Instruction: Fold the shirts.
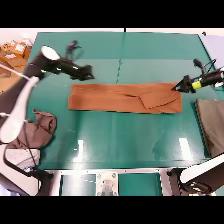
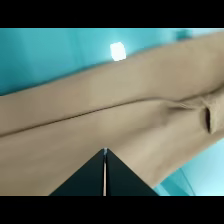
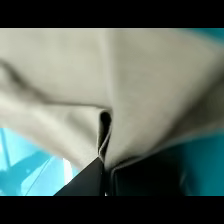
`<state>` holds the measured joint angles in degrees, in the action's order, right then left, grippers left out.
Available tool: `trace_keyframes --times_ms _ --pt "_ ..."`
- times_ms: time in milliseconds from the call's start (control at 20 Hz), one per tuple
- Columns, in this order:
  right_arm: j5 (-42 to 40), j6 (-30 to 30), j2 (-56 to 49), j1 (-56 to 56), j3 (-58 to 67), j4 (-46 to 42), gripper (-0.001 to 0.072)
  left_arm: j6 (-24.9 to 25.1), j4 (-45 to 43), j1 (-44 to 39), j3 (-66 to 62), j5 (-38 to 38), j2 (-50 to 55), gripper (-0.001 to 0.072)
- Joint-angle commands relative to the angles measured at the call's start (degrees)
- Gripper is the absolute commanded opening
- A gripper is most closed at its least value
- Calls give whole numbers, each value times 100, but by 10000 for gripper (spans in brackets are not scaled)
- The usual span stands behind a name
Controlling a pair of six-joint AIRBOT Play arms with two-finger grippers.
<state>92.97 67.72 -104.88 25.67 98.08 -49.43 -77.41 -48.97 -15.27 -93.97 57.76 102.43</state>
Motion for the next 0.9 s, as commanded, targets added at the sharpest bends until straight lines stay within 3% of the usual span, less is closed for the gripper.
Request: trace_keyframes --times_ms 0,200,600,700,850 --pt "721 691 625 -227 588 -9 26 61 374 -1213 -2 -1093 603 30" --pt "1034 1152 1338 -678 1029 254 26 151 1574 -2033 -15 -2085 1241 30" --pt "944 1357 1655 -1311 1086 638 26 289 2398 -2417 -544 -2087 1897 30" --pt "800 1357 1652 -1342 1084 638 26 295 2393 -2295 -595 -1836 1884 30" --pt "780 1377 1652 -1342 1084 638 26 682 2354 -1786 -1108 -474 1880 30"
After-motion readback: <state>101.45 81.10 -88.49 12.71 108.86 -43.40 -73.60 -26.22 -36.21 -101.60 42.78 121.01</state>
